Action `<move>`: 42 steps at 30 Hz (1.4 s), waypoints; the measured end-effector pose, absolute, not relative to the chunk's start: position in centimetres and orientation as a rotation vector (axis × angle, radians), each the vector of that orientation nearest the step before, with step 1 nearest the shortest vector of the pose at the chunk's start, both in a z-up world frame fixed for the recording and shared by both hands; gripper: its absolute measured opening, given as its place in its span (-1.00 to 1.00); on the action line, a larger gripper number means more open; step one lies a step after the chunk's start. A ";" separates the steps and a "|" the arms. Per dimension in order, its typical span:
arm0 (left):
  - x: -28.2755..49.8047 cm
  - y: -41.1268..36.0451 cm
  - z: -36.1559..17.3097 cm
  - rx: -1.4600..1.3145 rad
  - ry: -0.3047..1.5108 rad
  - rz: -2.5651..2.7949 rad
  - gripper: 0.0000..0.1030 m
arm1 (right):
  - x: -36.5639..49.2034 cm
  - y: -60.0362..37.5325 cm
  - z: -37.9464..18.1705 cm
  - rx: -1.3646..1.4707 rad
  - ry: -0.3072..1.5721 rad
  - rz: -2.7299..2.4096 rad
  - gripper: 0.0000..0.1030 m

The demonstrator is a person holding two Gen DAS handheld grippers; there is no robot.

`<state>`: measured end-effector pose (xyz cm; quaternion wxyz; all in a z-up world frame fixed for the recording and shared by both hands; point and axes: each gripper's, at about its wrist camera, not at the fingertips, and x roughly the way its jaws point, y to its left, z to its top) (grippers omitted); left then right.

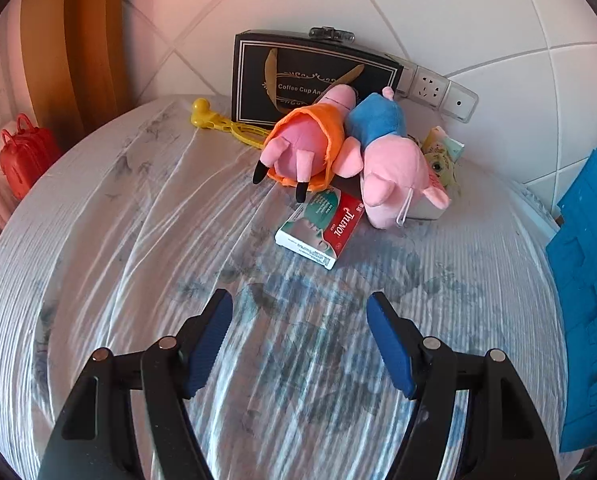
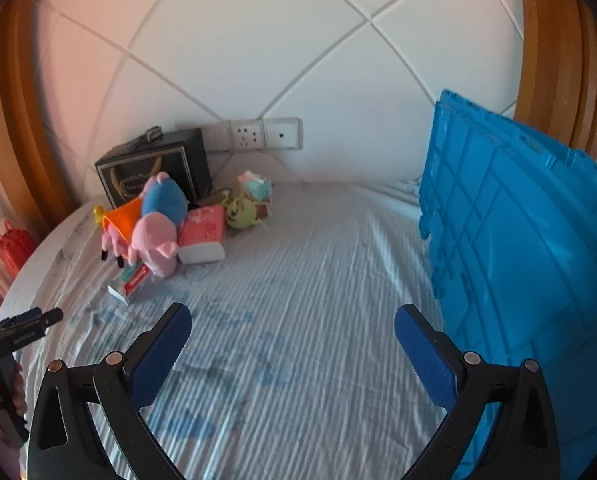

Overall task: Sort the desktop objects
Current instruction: 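Grasp the Tylenol box with the left tool while the right tool grasps the green alien plush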

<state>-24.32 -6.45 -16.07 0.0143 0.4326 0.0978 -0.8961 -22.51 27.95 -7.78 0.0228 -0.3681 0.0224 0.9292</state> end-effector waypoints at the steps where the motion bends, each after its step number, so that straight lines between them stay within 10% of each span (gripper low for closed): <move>1: -25.4 -6.5 -16.6 1.359 0.298 -2.791 0.34 | -23.3 28.1 -8.6 -1.172 0.080 2.865 1.00; 24: -41.1 -2.8 -26.5 1.532 -0.058 -2.791 0.65 | -44.0 28.2 -20.6 -1.526 0.195 2.782 1.00; 38: -38.8 -13.6 -25.5 1.317 0.235 -2.624 0.44 | -57.4 24.4 -24.7 -1.632 0.373 2.828 0.97; 42: -39.5 -15.1 -26.7 1.356 0.281 -2.593 0.42 | -59.9 23.1 -25.8 -1.672 0.381 2.826 0.66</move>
